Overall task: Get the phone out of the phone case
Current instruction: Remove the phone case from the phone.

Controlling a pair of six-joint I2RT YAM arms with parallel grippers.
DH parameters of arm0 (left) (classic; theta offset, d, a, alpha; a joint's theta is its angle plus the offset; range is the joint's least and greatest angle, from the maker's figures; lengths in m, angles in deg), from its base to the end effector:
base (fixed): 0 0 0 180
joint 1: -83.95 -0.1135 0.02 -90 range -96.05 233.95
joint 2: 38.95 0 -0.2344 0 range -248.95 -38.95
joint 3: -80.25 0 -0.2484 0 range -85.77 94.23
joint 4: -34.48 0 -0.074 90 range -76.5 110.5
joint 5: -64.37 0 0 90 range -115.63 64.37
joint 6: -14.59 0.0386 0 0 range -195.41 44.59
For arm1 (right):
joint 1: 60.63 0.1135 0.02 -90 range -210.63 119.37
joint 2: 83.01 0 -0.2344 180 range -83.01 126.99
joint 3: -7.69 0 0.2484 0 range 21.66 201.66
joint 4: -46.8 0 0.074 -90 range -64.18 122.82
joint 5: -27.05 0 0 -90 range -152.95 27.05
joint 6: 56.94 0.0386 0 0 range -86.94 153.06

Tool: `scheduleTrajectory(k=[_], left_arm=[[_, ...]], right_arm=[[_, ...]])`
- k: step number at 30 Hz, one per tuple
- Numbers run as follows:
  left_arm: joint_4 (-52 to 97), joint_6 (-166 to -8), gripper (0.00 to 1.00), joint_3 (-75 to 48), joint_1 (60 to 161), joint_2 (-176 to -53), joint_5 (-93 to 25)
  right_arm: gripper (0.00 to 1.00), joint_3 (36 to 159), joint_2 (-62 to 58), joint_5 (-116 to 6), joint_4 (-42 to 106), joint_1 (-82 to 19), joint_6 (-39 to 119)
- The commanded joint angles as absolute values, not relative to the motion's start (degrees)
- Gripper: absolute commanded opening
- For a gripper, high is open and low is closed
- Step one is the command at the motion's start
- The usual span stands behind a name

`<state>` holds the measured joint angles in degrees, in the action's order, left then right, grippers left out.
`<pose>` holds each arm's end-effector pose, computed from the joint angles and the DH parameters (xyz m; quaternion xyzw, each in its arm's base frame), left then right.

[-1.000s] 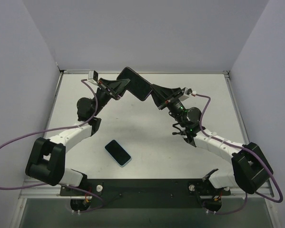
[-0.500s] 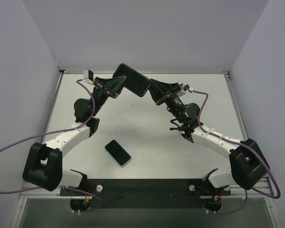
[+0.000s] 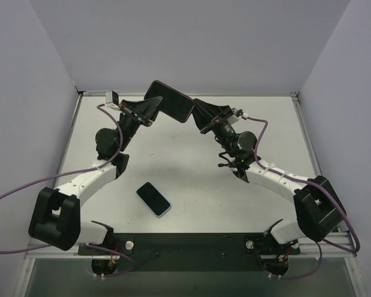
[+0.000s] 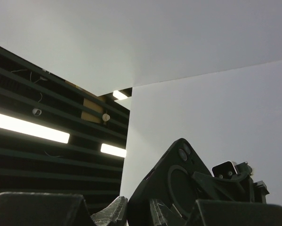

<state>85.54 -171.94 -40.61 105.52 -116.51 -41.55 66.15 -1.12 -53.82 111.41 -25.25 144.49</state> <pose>0.2739 -0.1197 0.3238 -0.1928 0.4511 -0.7793 0.3898 0.2404 0.1782 0.3206 0.1967 0.3692 0.8793 0.2277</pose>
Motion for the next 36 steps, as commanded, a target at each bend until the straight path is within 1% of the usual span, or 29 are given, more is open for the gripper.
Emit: scheduleTrajectory(k=[1, 21, 36], left_arm=[[115.7, -177.3, 0.0, -34.4, 108.7, -109.4, -49.5], [115.7, -177.1, 0.0, -34.3, 108.7, -105.7, -48.4], [115.7, -177.8, 0.0, -33.2, 108.7, -105.0, -48.0]], right_arm=[[0.0, 68.6, 1.6, -59.2, 128.4, -25.3, 147.8], [0.0, 74.6, 5.5, -59.3, 128.3, -22.7, 150.3], [0.0, 73.0, 8.7, -59.5, 128.4, -22.1, 150.6]])
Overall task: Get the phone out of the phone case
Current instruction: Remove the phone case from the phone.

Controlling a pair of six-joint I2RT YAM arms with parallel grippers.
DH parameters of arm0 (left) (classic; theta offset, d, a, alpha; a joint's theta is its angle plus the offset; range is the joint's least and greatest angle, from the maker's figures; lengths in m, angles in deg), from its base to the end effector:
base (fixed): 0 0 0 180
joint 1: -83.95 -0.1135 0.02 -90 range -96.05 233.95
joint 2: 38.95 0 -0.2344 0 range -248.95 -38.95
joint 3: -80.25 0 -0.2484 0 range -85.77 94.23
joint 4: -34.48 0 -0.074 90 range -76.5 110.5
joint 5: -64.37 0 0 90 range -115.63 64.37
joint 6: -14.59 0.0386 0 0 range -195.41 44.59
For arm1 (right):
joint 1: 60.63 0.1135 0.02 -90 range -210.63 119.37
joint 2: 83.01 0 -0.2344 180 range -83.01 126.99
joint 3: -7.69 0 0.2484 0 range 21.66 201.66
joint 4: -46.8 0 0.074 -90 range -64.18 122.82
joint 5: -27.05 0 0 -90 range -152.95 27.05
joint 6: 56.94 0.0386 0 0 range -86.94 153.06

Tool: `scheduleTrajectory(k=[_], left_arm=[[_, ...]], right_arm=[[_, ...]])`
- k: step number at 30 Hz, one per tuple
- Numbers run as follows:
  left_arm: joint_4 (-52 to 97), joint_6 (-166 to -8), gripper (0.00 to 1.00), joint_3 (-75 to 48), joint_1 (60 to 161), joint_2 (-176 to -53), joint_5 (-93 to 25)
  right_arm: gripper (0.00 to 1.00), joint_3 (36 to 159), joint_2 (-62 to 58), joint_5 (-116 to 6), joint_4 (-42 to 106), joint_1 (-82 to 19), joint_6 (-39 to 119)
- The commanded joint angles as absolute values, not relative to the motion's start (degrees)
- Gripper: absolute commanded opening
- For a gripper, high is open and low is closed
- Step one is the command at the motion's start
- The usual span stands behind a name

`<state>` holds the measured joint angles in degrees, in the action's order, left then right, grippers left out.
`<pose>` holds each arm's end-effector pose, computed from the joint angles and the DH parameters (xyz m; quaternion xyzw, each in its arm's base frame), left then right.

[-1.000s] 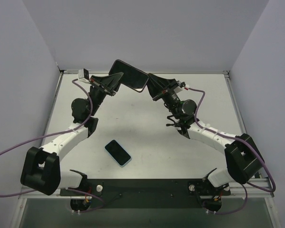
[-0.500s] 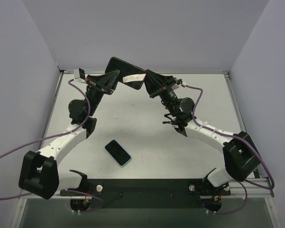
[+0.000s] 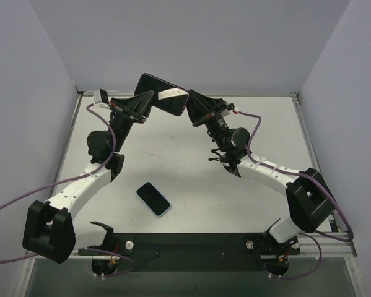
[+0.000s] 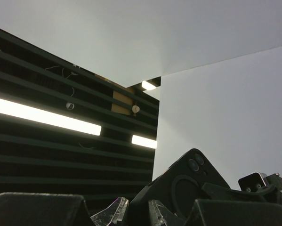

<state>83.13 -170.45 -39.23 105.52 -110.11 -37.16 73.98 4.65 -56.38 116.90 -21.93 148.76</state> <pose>0.2543 -0.1088 0.3583 -0.1885 0.4035 -0.7840 0.4324 0.2437 0.2009 0.3416 0.1771 0.3087 0.9156 0.1873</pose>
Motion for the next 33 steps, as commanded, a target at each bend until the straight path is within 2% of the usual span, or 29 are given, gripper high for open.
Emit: scheduleTrajectory(k=[1, 11, 15, 19, 22, 26, 28, 30, 31, 33], left_arm=[[115.7, -177.8, 0.0, -33.0, 108.7, -104.9, -47.9], [115.7, -177.9, 0.0, -32.0, 108.7, -104.5, -47.6], [115.7, -178.0, 0.0, -32.5, 108.7, -104.8, -47.6], [114.2, -179.3, 0.0, -33.7, 108.7, -105.9, -48.0], [111.5, -179.3, 0.0, -35.0, 108.7, -106.5, -48.5], [106.9, -177.4, 0.0, -35.9, 109.1, -106.7, -51.3], [103.8, -176.7, 0.0, -37.4, 109.2, -106.1, -53.5], [100.7, -176.6, 0.0, -38.8, 109.2, -105.8, -54.7], [99.8, -176.0, 0.0, -39.7, 109.2, -105.7, -55.7], [97.4, -175.5, 0.0, -41.6, 109.2, -105.9, -57.4]], right_arm=[[0.0, 72.6, 8.7, -59.4, 128.4, -22.2, 150.4], [0.0, 68.4, 12.9, -58.6, 128.4, -22.4, 151.2], [0.0, 67.0, 11.8, -56.9, 128.4, -23.2, 145.9], [0.0, 60.0, 8.7, -55.8, 128.3, -24.9, 140.0], [0.04, 53.6, 5.4, -52.7, 123.7, -26.7, 135.8], [0.11, 49.7, -4.6, -47.5, 104.8, -28.2, 125.1], [0.15, 50.1, -9.5, -47.5, 87.0, -28.5, 118.5], [0.21, 51.2, -17.1, -50.5, 70.6, -28.5, 109.6], [0.27, 51.9, -19.4, -52.0, 64.6, -28.5, 107.4], [0.31, 53.6, -25.5, -58.2, 50.0, -28.7, 101.9]])
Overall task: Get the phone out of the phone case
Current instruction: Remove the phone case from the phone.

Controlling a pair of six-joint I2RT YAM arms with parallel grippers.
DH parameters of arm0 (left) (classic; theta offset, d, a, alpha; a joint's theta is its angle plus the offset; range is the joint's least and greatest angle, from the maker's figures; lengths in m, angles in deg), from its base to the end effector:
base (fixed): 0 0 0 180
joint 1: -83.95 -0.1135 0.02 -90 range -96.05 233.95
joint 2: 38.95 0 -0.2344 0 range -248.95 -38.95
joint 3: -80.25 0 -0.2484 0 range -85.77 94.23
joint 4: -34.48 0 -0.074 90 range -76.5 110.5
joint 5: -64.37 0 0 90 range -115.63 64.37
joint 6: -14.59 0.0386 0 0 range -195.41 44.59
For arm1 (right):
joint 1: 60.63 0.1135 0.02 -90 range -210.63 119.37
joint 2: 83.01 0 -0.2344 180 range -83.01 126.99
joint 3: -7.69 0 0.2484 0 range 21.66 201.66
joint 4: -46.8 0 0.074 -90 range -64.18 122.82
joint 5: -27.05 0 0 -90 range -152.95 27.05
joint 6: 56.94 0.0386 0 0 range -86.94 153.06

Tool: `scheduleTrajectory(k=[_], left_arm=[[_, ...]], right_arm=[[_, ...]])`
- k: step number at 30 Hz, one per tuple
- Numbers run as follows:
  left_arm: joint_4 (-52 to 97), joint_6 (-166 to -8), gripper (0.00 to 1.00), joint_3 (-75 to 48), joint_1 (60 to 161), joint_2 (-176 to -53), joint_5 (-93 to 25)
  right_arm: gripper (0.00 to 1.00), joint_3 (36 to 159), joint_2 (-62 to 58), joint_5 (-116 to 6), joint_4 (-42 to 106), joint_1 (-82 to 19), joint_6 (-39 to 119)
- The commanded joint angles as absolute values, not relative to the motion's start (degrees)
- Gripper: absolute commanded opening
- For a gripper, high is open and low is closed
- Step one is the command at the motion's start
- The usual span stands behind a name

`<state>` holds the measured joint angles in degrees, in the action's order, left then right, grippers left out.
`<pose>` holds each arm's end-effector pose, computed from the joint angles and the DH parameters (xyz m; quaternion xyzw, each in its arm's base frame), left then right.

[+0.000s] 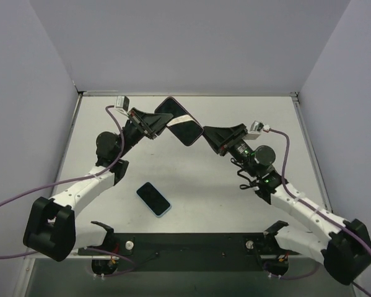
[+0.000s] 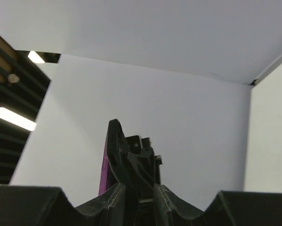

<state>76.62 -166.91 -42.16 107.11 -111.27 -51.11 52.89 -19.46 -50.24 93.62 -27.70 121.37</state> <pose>0.2561 -0.1276 0.3238 -0.1287 0.5250 -0.7634 0.3535 0.2048 0.1428 0.2984 0.1520 0.4944 0.7719 0.3696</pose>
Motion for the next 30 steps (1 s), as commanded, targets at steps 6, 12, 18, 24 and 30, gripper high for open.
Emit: scheduleTrajectory(k=[6, 12, 18, 24, 30], left_arm=[[96.4, -175.3, 0.0, -44.6, 109.2, -109.0, -59.6], [95.3, -173.8, 0.0, -44.4, 109.5, -111.3, -62.1], [87.1, -166.6, 0.0, -44.8, 110.1, -112.4, -63.1], [92.1, -168.6, 0.0, -46.1, 110.0, -116.2, -62.9], [93.1, -168.9, 0.0, -45.5, 110.0, -117.2, -63.0]], right_arm=[[0.46, 58.6, -37.4, -62.3, 34.7, -31.6, 92.0], [0.46, 63.1, -44.0, -62.1, 31.2, -26.4, 86.8], [0.48, 68.4, -46.8, -66.0, 35.5, -16.2, 81.5], [0.47, 71.3, -44.4, -66.5, 36.5, -10.4, 82.9], [0.48, 73.0, -41.6, -68.1, 38.4, -5.9, 80.8]])
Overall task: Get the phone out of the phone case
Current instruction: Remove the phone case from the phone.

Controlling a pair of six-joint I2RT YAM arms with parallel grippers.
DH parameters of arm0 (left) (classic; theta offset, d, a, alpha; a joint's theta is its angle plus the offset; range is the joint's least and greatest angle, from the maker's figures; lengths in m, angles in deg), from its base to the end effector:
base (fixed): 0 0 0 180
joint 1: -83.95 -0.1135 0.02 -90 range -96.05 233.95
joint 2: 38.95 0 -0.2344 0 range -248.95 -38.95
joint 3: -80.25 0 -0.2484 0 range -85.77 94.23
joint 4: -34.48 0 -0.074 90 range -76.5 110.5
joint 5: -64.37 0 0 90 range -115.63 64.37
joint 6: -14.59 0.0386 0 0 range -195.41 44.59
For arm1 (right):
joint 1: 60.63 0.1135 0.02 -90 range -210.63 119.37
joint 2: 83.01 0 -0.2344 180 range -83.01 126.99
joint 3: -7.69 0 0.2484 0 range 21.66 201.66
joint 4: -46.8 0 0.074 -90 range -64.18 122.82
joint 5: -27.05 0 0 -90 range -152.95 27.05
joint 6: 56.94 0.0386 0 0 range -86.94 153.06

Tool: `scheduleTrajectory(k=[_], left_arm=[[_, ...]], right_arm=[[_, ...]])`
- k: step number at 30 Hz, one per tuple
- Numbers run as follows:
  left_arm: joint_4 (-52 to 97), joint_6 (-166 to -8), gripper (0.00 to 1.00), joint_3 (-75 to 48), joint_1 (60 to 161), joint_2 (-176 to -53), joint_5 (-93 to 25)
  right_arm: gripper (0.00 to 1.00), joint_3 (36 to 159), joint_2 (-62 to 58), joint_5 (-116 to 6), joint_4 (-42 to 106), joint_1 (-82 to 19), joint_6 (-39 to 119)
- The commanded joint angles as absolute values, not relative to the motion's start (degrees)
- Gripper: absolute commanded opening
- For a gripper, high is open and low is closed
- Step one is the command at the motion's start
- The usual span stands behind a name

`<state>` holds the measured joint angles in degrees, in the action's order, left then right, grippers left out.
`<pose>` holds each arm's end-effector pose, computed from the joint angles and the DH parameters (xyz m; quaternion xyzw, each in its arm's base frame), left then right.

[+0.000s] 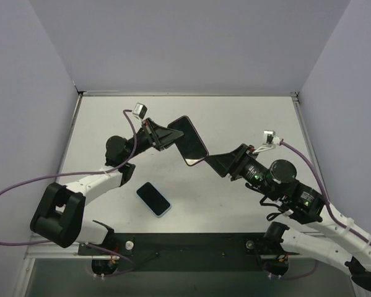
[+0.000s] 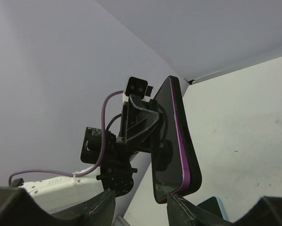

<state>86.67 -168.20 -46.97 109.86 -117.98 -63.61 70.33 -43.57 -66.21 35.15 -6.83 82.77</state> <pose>0.2523 -0.1490 0.2794 -0.0462 0.5705 -0.7776 0.2602 0.1066 0.1420 0.3828 -0.0005 0.6325 0.5970 0.4935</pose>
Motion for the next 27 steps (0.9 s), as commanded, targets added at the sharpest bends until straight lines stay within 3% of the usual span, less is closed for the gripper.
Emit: scheduleTrajectory(k=[1, 27], left_arm=[[93.1, -168.9, 0.0, -45.5, 110.0, -117.3, -63.0], [97.5, -172.7, 0.0, -45.7, 110.1, -114.8, -61.7]], right_arm=[[0.48, 73.2, -40.7, -67.9, 38.8, -5.9, 80.7], [0.49, 71.2, -35.8, -70.4, 42.7, -9.3, 81.5]])
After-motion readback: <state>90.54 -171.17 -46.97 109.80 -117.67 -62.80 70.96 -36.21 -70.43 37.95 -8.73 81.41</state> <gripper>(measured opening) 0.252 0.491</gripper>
